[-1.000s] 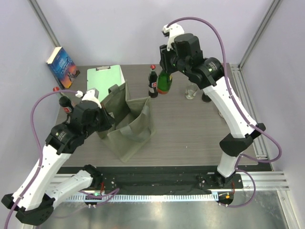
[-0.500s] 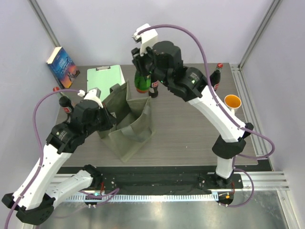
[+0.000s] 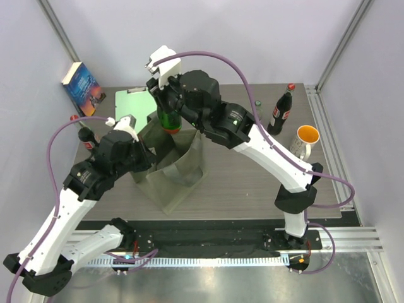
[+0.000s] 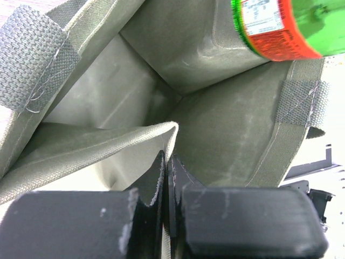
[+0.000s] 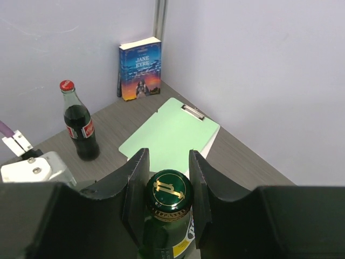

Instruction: Place the beverage into the canvas bag

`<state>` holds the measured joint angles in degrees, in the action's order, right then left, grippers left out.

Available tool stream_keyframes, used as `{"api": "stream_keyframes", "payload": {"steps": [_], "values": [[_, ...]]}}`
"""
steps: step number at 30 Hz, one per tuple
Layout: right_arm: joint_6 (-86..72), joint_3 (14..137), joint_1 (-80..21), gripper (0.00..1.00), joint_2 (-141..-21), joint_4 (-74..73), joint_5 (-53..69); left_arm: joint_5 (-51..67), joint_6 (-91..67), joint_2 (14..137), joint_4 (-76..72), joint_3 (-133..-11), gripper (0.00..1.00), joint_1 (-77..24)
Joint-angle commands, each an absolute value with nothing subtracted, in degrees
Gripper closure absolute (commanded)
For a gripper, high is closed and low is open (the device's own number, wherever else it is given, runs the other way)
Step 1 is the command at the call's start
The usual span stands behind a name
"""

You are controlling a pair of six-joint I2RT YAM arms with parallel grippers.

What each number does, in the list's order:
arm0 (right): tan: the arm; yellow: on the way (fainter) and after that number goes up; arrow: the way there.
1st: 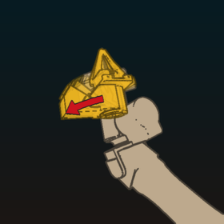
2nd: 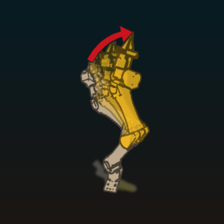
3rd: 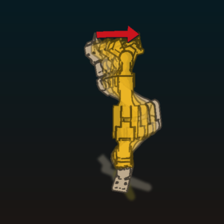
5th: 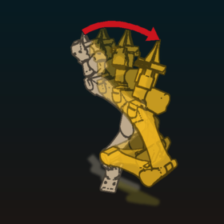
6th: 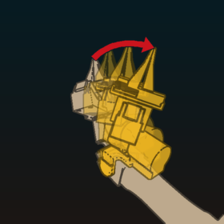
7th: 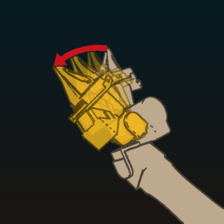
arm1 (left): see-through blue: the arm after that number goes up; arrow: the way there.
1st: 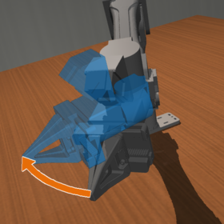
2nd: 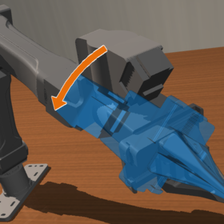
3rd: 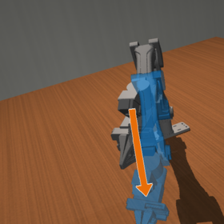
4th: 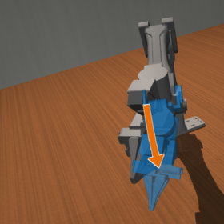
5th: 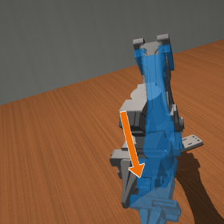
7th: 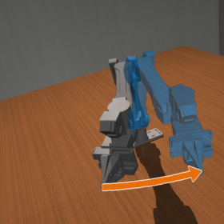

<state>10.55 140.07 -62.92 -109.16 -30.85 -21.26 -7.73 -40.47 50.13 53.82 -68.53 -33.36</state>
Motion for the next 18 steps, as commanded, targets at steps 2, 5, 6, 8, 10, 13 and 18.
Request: {"api": "stream_keyframes", "payload": {"steps": [2,5,6,8,10,13,18], "values": [[9.67,143.18,-63.46,0.99,-107.49,-18.54,-19.95,-8.44,-40.87,49.13,51.85,-68.99,1.0,-33.57],[8.79,138.98,-63.54,0.99,-106.18,-18.54,-20.04,-8.53,-41.04,48.6,52.03,-68.73,1.0,-33.57],[8.62,137.65,-63.46,0.99,-105.74,-18.54,-20.04,-8.61,-41.04,48.34,52.29,-68.73,1.0,-33.57],[8.09,133.88,-63.46,0.99,-104.59,-18.02,-19.69,-8.96,-41.22,47.99,52.38,-68.73,1.0,-33.57],[7.65,130.71,-63.46,0.99,-103.63,-17.32,-19.25,-9.23,-41.39,47.55,52.47,-68.64,1.0,-33.57],[6.95,128.5,-63.46,0.99,-103.1,-17.23,-18.55,-9.4,-41.66,47.46,53.0,-68.82,1.0,-33.57],[6.24,125.59,-63.46,0.99,-102.57,-16.26,-16.97,-9.75,-41.75,46.93,53.09,-67.94,1.0,-33.57]]}}
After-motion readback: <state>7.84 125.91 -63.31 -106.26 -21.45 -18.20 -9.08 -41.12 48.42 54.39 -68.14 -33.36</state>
